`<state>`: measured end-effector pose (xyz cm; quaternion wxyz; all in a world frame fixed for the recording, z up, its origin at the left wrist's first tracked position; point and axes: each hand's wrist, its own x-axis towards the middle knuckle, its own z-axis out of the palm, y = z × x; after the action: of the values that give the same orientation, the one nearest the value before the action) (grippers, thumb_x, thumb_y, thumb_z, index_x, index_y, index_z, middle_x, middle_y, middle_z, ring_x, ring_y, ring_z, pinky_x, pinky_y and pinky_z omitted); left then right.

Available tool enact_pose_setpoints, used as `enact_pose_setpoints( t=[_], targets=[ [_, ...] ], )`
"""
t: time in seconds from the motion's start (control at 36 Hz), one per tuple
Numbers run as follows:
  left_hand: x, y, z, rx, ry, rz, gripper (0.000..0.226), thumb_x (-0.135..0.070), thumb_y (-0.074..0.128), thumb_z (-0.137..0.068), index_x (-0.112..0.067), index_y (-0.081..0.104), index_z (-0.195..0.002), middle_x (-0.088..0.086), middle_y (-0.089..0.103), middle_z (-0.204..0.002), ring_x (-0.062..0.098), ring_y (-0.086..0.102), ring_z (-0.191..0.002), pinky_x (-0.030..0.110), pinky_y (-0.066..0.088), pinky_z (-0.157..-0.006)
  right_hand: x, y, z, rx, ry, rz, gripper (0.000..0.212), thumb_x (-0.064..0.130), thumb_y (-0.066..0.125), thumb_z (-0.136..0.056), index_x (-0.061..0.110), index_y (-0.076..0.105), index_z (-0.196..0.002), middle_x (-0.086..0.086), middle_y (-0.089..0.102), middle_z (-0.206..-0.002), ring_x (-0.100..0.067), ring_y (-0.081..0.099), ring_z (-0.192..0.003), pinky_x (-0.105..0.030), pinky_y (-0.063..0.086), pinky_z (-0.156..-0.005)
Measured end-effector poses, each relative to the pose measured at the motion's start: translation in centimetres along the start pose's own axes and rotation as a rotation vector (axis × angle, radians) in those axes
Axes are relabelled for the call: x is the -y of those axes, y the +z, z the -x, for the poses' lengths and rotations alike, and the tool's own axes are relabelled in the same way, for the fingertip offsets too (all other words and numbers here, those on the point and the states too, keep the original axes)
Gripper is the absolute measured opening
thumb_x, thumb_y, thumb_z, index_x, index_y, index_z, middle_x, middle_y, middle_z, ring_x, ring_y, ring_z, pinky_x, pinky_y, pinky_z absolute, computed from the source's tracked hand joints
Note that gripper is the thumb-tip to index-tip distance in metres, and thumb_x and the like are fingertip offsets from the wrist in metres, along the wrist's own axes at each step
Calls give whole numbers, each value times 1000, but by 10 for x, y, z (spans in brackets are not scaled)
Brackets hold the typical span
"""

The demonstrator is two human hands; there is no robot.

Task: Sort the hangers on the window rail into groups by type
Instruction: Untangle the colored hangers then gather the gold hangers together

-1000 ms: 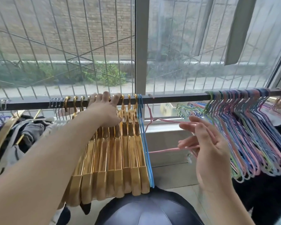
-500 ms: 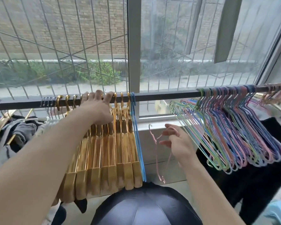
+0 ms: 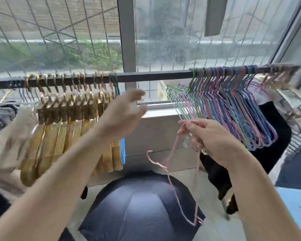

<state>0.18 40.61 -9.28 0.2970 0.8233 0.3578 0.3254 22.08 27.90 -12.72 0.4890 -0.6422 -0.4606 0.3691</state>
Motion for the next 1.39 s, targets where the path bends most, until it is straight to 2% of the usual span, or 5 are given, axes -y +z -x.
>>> enact_pose_setpoints(
  t=[0.31,0.53,0.83,1.08,1.39],
  targets=[
    [57,122,120,313,-278,159,34,-25,66,-100,-27,63,-134,-16,64,-133,-12,55,-121,5,38,-97,-27,-68,23,206,-149,-174,37,38,63,-87,10,77,-106,-8,76,-102,-14,48,-56,-17,43,-51],
    [47,101,133,165,-481,664,30,-29,61,-103,-2,67,-92,24,75,-108,39,72,-106,46,57,-97,-33,-78,18,193,-120,-481,28,24,56,-95,6,75,-104,-8,70,-82,-14,55,-61,-18,50,-55],
    [-9,54,112,-209,-467,665,34,-24,41,-110,-1,56,-90,27,76,-90,43,76,-86,52,62,-83,-50,-28,-4,-408,-141,-21,60,49,48,-103,31,27,-156,2,58,-129,-18,64,-107,-46,53,-98],
    [-16,50,88,-369,-600,761,30,-26,36,-113,-5,57,-106,17,79,-93,30,78,-90,49,52,-102,-88,56,22,217,-71,303,68,47,64,-95,29,37,-155,5,44,-149,-12,45,-137,-36,36,-118],
    [-54,74,72,-119,-557,939,33,-16,29,-114,-5,56,-130,24,77,-96,38,76,-98,53,52,-100,-91,64,24,167,-93,181,23,29,48,-102,51,55,-103,4,64,-71,-18,60,-66,-49,58,-74]
  ],
)
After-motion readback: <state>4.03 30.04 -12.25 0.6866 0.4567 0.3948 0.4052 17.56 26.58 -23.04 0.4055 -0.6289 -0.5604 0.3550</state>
